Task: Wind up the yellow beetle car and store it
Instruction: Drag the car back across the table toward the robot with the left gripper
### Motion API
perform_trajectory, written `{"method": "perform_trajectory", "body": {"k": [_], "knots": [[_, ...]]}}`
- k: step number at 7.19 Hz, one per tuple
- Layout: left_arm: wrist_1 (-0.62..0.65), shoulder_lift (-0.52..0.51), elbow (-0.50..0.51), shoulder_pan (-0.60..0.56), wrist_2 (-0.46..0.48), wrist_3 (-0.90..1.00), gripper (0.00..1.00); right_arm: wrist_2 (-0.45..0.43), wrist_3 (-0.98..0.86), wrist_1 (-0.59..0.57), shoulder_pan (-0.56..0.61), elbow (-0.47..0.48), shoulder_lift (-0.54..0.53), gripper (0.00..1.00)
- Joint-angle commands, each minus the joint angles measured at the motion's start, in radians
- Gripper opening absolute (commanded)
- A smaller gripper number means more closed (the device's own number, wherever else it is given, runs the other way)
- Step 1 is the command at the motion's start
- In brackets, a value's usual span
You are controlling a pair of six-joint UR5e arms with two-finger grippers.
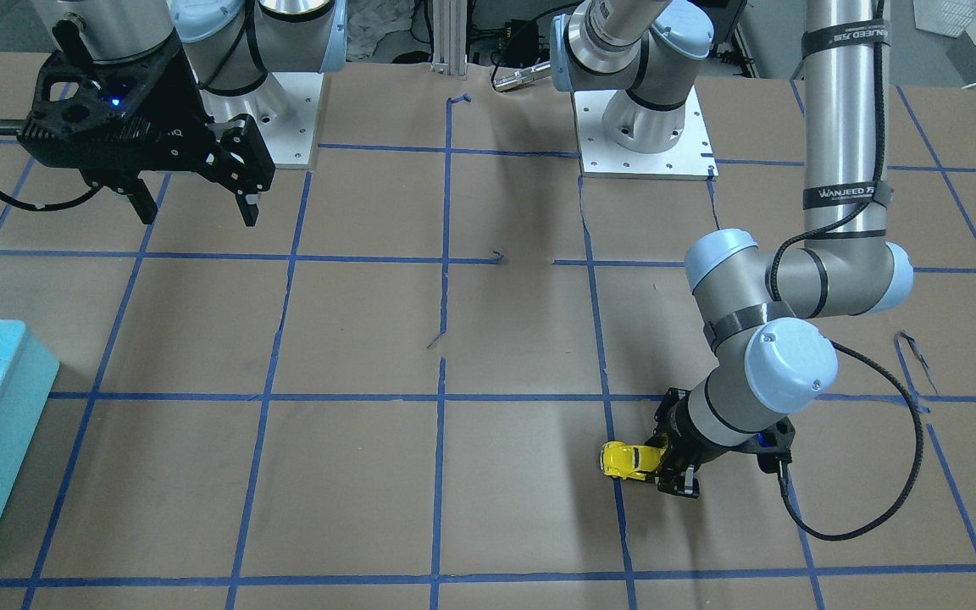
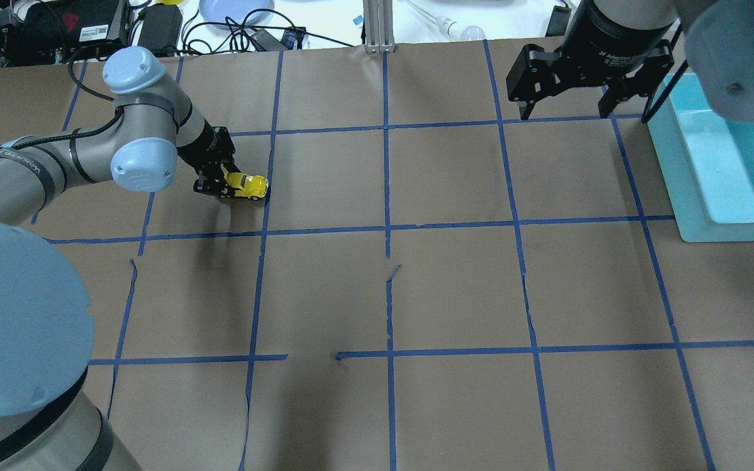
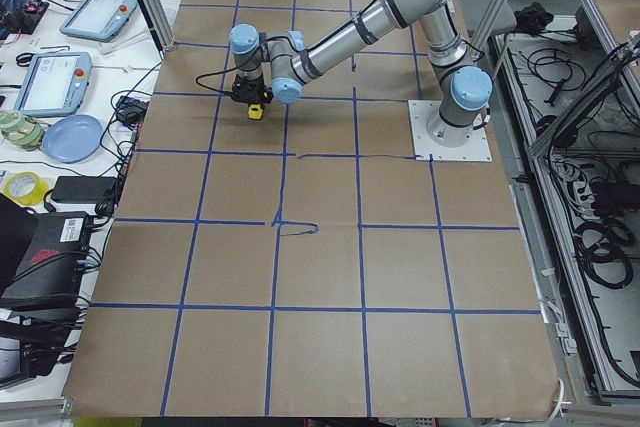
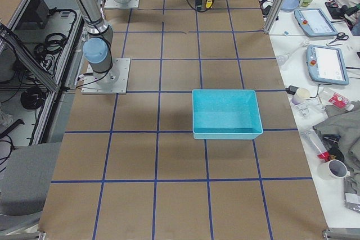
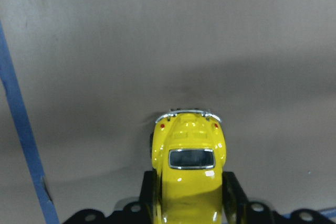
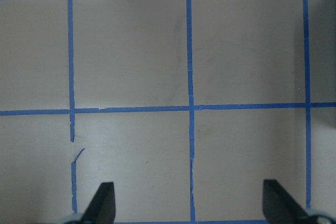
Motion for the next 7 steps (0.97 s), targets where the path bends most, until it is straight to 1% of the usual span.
{"method": "perform_trajectory", "body": {"k": [1, 4, 7], "knots": [[-0.001, 0.002, 0.0, 0.041, 0.0, 0.036, 0.0, 0.0, 0.0, 0.0, 0.0, 0.0, 0.0, 1.0], [-0.003, 0.003, -0.003, 0.095, 0.002, 0.078, 0.0, 0.0, 0.0, 0.001, 0.0, 0.0, 0.0, 1.0], [-0.001, 0.002, -0.001, 0.147, 0.003, 0.081, 0.0, 0.0, -0.002, 0.0, 0.0, 0.0, 0.0, 1.0]]}}
